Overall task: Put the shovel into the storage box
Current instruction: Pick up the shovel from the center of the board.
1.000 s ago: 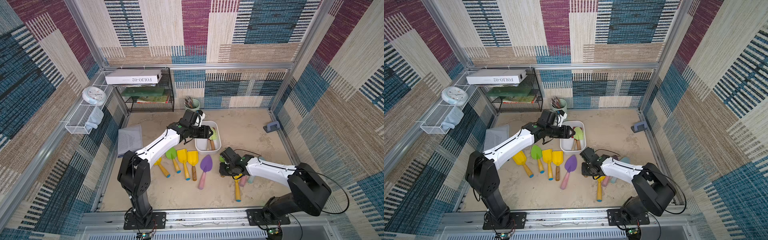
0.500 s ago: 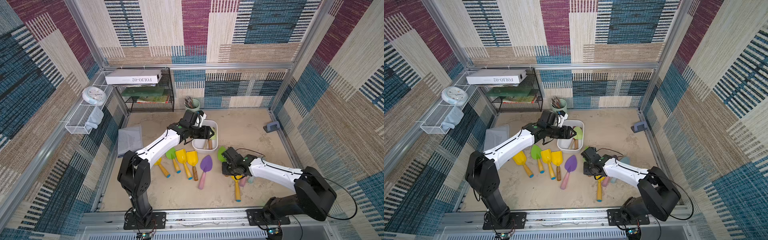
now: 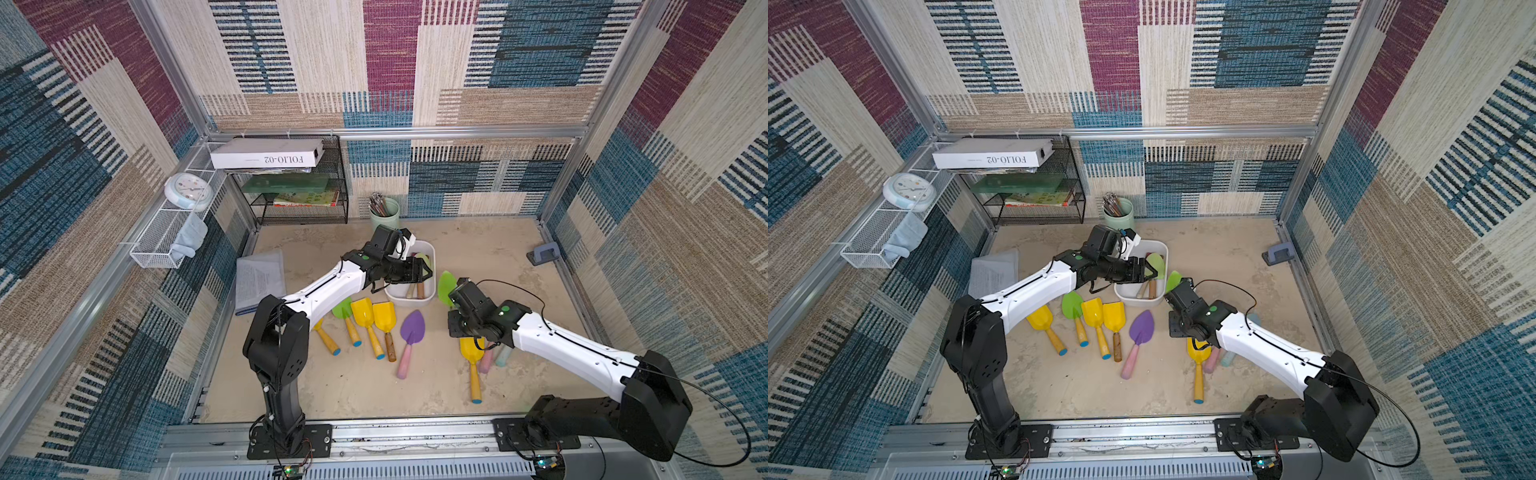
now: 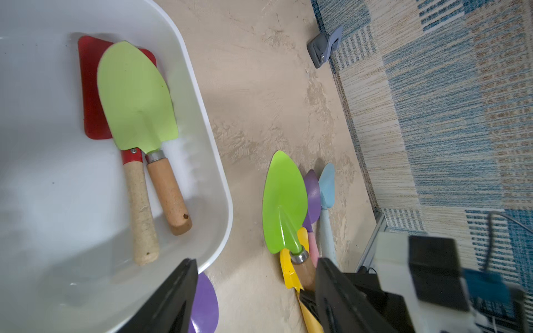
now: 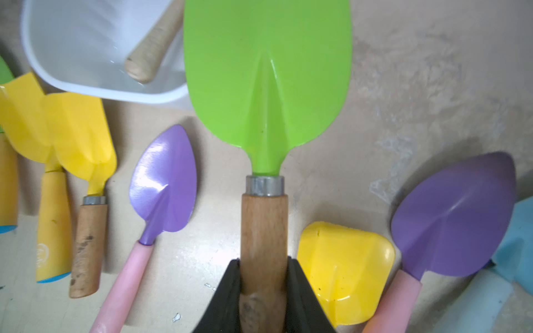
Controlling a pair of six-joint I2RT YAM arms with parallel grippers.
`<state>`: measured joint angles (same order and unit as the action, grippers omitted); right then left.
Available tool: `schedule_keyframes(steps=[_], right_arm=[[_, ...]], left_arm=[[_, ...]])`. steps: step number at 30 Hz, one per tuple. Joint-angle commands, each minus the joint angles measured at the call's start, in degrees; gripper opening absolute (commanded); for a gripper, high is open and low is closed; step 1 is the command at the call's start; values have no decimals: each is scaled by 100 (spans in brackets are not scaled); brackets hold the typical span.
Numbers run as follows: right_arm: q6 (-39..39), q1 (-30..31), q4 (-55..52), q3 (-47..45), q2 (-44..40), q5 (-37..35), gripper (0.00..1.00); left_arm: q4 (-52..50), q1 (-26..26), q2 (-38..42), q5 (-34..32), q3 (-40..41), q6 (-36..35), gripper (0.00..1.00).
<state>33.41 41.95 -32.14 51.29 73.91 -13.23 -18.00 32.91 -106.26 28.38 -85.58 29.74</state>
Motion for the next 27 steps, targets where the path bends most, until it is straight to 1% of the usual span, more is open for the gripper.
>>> schedule_keyframes(steps=[1, 5, 11, 20, 24, 27], right_arm=[[-532, 14, 41, 192, -70, -100, 0], [-779, 0, 187, 368, -50, -83, 0], [-946, 6, 186, 599, 170, -44, 0], [-985, -7, 210, 709, 185, -8, 0], [-993, -18, 242, 727, 166, 44, 0], [-986, -29, 295, 725, 151, 140, 0]], left_arm=[[439, 31, -82, 254, 7, 181, 68], [658, 75, -167, 330, 7, 297, 66], [1034, 111, -218, 423, 112, 488, 61], [1192, 120, -171, 305, 259, 561, 38], [1211, 120, -110, 245, 305, 568, 29], [1250, 120, -77, 204, 348, 583, 19]])
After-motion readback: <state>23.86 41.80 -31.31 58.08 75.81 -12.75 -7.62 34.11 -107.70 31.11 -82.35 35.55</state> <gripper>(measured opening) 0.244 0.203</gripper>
